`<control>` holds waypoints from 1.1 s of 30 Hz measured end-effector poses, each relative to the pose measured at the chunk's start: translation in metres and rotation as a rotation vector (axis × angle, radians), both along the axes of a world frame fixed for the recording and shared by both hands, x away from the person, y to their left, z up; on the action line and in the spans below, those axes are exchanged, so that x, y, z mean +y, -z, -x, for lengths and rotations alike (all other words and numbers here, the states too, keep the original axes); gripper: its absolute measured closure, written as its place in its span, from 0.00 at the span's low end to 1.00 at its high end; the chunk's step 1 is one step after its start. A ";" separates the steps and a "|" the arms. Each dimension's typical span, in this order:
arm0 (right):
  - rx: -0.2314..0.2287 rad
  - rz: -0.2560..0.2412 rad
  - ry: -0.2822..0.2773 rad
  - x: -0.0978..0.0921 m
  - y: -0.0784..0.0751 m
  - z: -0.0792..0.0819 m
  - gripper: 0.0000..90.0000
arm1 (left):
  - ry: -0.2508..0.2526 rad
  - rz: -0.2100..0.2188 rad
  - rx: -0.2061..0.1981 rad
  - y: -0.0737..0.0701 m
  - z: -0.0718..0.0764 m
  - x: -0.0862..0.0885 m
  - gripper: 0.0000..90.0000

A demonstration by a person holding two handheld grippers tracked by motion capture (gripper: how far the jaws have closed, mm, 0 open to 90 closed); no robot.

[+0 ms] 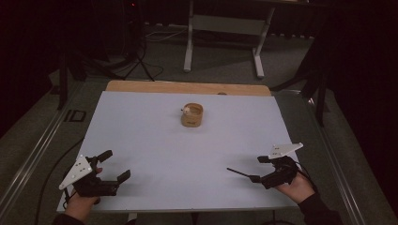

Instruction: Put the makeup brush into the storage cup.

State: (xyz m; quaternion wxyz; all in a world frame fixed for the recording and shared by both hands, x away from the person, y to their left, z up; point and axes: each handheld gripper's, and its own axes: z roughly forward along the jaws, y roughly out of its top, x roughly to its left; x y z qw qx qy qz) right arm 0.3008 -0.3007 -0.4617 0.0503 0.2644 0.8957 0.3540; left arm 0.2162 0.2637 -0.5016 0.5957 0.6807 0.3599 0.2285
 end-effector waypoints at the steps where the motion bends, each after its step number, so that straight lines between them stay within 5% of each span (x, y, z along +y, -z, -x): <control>1: 0.011 0.009 -0.007 0.000 0.002 -0.001 0.16 | 0.000 -0.001 0.000 0.000 0.000 0.000 0.00; 28: 0.149 0.193 -0.088 0.006 0.006 -0.018 0.24 | -0.001 -0.001 0.000 0.000 0.000 0.000 0.00; 33: 0.151 0.217 -0.117 0.006 0.001 -0.021 0.38 | -0.004 0.002 0.000 0.000 0.000 0.001 0.00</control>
